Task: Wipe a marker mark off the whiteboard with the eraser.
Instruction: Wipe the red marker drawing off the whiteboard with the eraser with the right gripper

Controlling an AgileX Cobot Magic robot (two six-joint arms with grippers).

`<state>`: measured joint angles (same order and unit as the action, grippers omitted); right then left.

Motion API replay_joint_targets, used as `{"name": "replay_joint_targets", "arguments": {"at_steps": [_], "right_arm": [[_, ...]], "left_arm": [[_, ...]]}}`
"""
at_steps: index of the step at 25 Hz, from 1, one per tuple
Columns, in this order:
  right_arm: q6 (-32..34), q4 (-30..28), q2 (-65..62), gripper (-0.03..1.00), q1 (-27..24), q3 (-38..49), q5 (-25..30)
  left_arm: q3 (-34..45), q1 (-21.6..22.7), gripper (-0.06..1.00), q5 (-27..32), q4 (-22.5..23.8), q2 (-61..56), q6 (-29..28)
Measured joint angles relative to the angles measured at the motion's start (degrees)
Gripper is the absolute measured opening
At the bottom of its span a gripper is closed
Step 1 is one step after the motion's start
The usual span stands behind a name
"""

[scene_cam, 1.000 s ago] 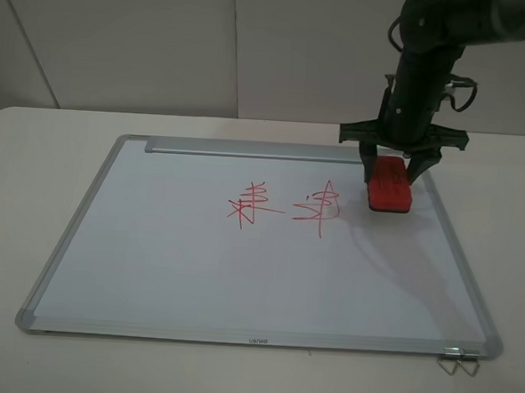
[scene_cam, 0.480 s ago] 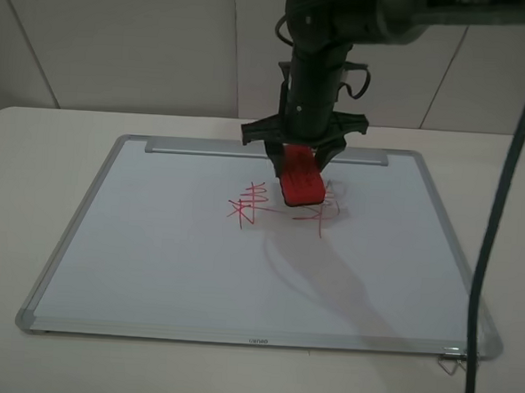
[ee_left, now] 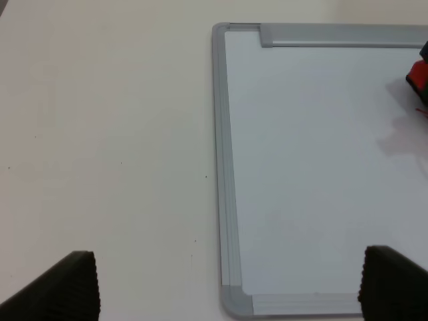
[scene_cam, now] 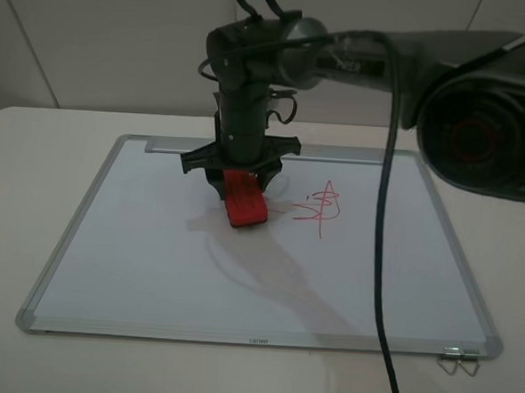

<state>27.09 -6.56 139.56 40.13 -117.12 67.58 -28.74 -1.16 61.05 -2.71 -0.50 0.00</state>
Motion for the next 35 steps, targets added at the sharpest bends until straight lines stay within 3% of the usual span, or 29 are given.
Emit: {"name": "replay_joint_targets", "arguments": {"at_steps": [18,35], "right_arm": [[-3.05,1.86,3.13,0.51,-2.06,-1.18,1.28],[-16.10,-1.43,3.20,0.51,-7.52,-1.25,-1.48]], "left_arm": [[0.00,0.00,0.77,0.00,0.00,0.00,0.00],[0.00,0.00,0.77,0.00,0.00,0.00,0.00]]}}
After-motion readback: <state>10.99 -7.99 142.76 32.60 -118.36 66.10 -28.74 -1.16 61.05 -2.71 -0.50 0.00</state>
